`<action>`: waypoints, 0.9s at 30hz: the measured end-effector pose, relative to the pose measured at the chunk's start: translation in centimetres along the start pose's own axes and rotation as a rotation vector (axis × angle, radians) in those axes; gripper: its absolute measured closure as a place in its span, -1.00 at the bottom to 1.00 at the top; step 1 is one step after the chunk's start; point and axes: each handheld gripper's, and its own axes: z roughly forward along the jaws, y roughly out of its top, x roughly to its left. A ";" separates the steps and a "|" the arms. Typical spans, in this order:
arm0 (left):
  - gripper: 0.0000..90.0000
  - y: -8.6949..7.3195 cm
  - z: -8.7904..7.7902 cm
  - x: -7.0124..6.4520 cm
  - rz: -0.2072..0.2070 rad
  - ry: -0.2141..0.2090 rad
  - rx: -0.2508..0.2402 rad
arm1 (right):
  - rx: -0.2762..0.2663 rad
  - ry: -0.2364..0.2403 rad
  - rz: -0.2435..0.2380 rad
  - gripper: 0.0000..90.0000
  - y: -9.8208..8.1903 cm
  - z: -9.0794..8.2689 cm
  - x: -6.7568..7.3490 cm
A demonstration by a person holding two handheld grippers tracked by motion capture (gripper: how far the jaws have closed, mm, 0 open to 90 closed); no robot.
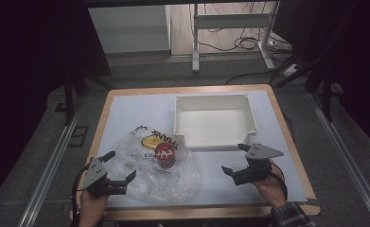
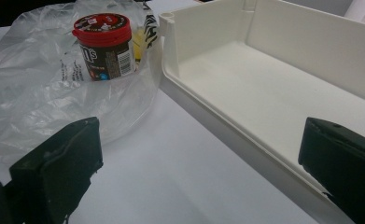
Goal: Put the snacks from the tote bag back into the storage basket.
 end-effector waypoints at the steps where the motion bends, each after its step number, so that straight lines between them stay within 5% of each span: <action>1: -0.99 0.0 0.0 0.0 0.000 0.000 0.000 | 0.002 0.000 -0.002 -1.00 0.0 0.0 0.0; 27: -0.99 0.0 0.1 -0.1 0.008 -0.001 0.011 | 0.000 0.067 -0.016 -1.00 0.7 1.3 1.1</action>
